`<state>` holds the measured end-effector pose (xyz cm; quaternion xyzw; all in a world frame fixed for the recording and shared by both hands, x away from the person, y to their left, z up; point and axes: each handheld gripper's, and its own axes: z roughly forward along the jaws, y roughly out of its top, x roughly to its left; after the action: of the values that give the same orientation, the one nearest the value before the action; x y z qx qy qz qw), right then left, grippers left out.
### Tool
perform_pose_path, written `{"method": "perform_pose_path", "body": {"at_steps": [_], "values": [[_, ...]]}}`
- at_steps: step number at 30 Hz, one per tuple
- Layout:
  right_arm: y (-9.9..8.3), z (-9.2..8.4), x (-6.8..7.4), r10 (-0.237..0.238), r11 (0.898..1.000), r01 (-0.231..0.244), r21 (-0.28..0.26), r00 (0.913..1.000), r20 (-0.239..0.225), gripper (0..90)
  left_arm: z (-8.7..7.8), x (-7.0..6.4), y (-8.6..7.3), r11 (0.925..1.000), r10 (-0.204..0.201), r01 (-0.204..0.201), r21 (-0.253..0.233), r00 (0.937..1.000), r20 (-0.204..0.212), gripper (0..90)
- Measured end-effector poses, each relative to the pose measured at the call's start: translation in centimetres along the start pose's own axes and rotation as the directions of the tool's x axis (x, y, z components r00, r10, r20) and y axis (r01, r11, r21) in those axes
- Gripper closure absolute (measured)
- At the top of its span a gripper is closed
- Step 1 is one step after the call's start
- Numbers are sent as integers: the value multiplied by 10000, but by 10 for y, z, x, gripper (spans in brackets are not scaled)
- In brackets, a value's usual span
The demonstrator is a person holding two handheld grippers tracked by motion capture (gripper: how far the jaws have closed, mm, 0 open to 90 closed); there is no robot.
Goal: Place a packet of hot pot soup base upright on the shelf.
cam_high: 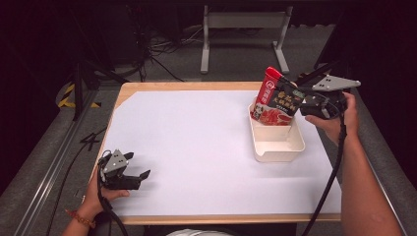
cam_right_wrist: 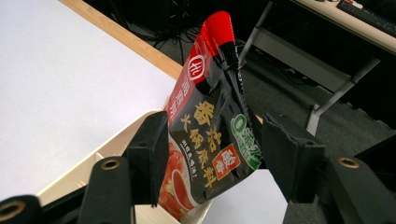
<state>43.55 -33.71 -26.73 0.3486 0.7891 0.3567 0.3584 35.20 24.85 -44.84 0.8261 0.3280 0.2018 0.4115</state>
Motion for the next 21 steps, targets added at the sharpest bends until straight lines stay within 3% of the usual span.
{"method": "perform_pose_path", "body": {"at_steps": [11,21], "values": [[-13,-5,14,-222,9995,224,222,9997,-124,331,0,0,0,10000,22,-22,-11,10000,4,118],[-33,-5,22,-16,9994,24,359,9998,-219,283,0,0,0,10000,17,-17,-10,10000,4,118]]}}
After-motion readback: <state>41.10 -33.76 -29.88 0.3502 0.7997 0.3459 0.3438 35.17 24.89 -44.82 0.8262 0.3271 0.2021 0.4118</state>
